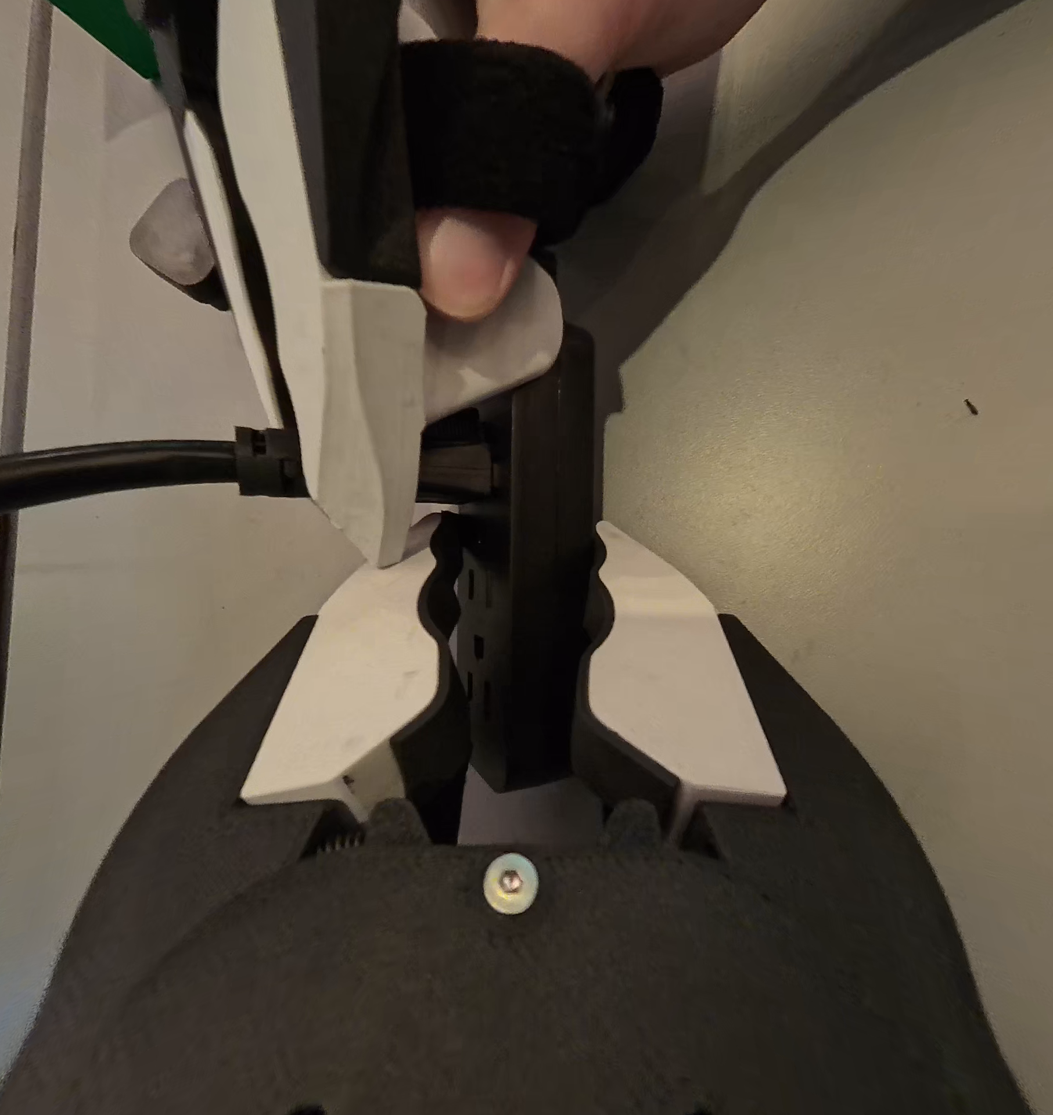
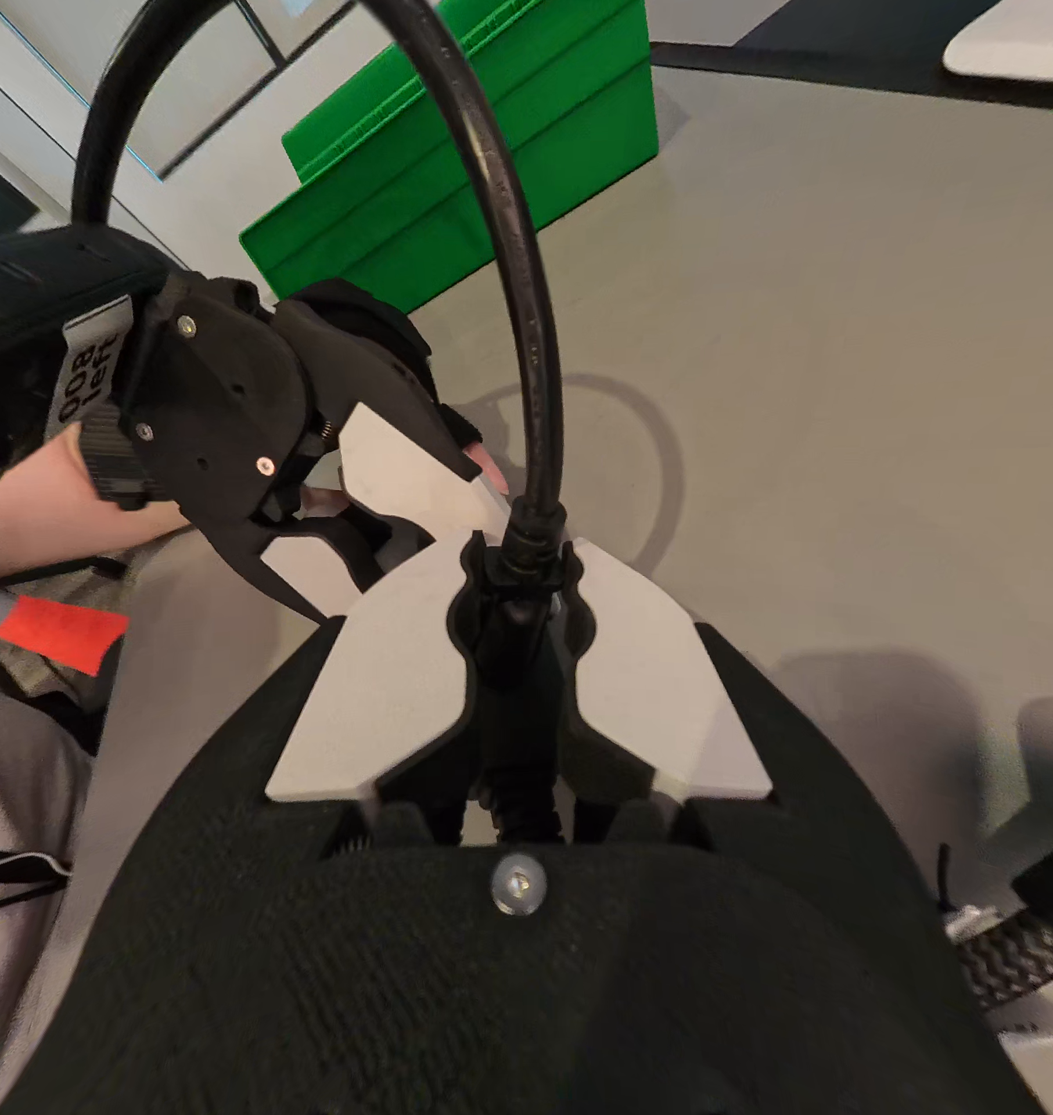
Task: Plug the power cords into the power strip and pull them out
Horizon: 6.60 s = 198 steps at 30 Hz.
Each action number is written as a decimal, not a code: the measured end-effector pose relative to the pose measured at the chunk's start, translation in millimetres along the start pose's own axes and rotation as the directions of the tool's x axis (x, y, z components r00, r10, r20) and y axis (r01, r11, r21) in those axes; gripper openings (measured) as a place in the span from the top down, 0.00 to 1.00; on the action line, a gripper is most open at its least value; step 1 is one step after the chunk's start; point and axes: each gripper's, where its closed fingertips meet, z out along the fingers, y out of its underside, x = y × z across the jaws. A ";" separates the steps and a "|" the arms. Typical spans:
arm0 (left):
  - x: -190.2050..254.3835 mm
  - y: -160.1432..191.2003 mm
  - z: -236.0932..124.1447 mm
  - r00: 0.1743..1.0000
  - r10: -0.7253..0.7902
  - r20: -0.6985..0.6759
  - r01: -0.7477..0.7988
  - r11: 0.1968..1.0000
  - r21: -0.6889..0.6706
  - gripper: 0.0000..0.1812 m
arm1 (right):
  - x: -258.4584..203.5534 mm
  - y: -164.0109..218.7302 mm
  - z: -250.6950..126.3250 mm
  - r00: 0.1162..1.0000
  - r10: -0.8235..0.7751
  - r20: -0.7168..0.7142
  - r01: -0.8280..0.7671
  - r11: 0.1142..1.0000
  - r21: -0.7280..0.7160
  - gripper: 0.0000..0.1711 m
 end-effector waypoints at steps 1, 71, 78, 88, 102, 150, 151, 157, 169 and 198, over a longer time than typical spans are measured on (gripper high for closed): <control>-0.3 0.0 0.7 1.000 -0.012 -0.006 0.012 1.000 0.001 0.79 | 2.0 0.2 0.4 0.999 0.049 0.024 -0.049 0.999 0.011 0.87; 8.0 -16.9 -14.5 0.933 -0.262 -0.247 0.324 0.909 0.261 0.92 | -27.9 24.1 -11.6 0.867 -0.487 0.107 0.490 0.872 0.003 0.85; 7.2 -17.1 -13.4 0.941 -0.264 -0.210 0.315 0.911 0.266 0.91 | -28.1 23.4 -11.9 0.873 -0.478 0.094 0.480 0.878 0.007 0.86; 4.5 -16.1 -11.8 0.951 -0.266 -0.156 0.300 0.916 0.267 0.91 | -25.8 20.8 -11.2 0.955 -0.259 0.143 0.270 0.961 -0.065 0.86; 2.8 -15.1 -12.4 0.938 -0.295 -0.181 0.334 0.906 0.261 0.91 | -24.1 22.2 -15.6 0.885 -0.451 0.113 0.453 0.891 0.002 0.85; 0.2 -2.9 -19.7 0.934 -0.252 -0.252 0.317 0.910 0.268 0.90 | -28.0 16.0 -0.5 0.837 -0.529 -0.140 0.529 0.848 -0.037 0.88; 0.4 -3.0 -19.7 0.934 -0.255 -0.252 0.320 0.909 0.267 0.90 | -28.3 16.4 -1.0 0.845 -0.521 -0.118 0.523 0.852 -0.015 0.88; -10.1 15.2 -26.8 0.915 -0.321 -0.244 0.377 0.897 0.233 0.99 | -16.0 14.4 -15.1 0.885 -0.456 -0.093 0.461 0.887 0.029 0.88; -9.7 11.7 -26.2 0.932 -0.282 -0.228 0.334 0.914 0.232 1.00 | -15.8 18.7 -16.1 0.857 -0.512 -0.052 0.512 0.859 -0.014 0.86; -7.1 12.4 -25.6 0.914 -0.318 -0.254 0.372 0.905 0.205 0.99 | -10.8 17.4 -16.2 0.903 -0.428 -0.022 0.428 0.904 -0.003 0.86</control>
